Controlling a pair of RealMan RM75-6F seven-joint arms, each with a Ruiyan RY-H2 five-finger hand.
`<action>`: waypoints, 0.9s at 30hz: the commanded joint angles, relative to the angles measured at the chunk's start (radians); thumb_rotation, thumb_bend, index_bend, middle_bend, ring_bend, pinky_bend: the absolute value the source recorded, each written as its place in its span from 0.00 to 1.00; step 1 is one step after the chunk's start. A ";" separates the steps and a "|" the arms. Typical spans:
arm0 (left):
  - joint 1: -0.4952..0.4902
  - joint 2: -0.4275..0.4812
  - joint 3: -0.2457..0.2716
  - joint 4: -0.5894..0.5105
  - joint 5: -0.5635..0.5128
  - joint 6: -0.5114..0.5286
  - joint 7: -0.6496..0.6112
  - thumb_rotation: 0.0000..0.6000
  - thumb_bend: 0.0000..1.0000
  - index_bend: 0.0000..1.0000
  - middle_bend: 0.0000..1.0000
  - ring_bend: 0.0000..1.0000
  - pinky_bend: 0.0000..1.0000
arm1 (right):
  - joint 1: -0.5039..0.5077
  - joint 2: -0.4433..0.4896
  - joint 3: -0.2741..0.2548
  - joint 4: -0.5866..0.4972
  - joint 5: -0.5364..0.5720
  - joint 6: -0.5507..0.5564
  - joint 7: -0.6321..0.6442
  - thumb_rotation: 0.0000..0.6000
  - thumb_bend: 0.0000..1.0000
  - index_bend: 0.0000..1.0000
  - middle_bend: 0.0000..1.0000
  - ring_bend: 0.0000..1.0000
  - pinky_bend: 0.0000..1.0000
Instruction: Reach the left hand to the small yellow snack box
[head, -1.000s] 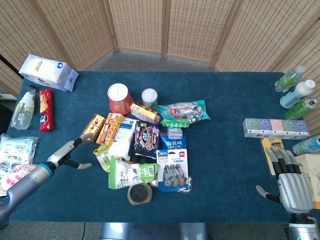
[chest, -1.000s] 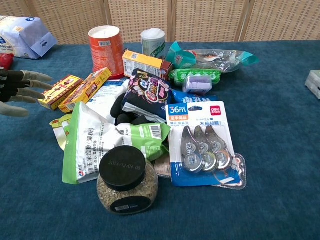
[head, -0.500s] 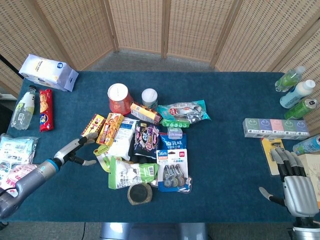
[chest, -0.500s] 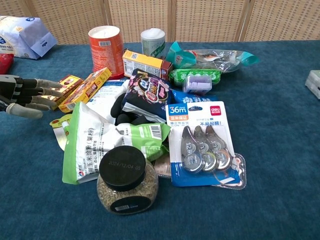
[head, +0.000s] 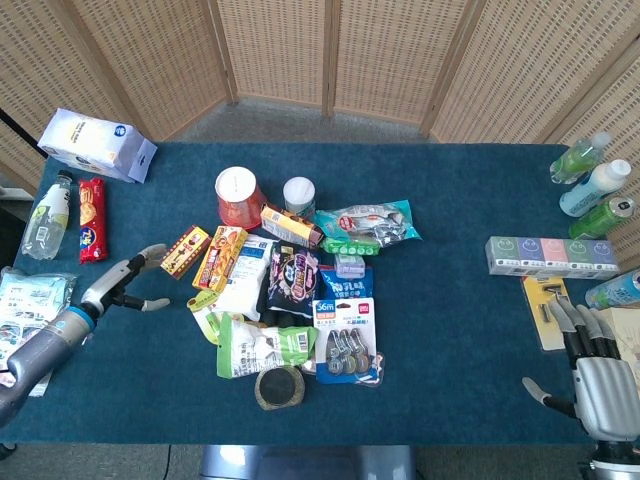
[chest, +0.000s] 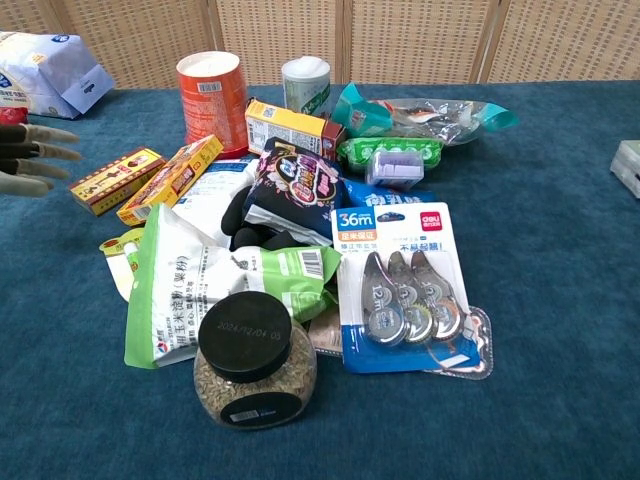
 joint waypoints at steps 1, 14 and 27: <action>0.029 0.030 -0.021 0.002 -0.040 0.036 -0.004 1.00 0.27 0.00 0.05 0.13 0.00 | -0.002 0.000 -0.001 0.000 -0.003 0.001 0.001 1.00 0.15 0.00 0.00 0.00 0.00; 0.028 0.094 0.008 -0.123 0.061 0.097 -0.088 1.00 0.27 0.00 0.05 0.13 0.00 | -0.002 -0.004 -0.001 0.015 -0.016 -0.003 0.019 1.00 0.15 0.00 0.00 0.00 0.00; -0.028 0.048 -0.051 -0.262 -0.559 0.121 1.055 1.00 0.27 0.00 0.02 0.10 0.00 | -0.009 0.001 -0.002 0.028 -0.020 0.003 0.047 1.00 0.15 0.00 0.00 0.00 0.00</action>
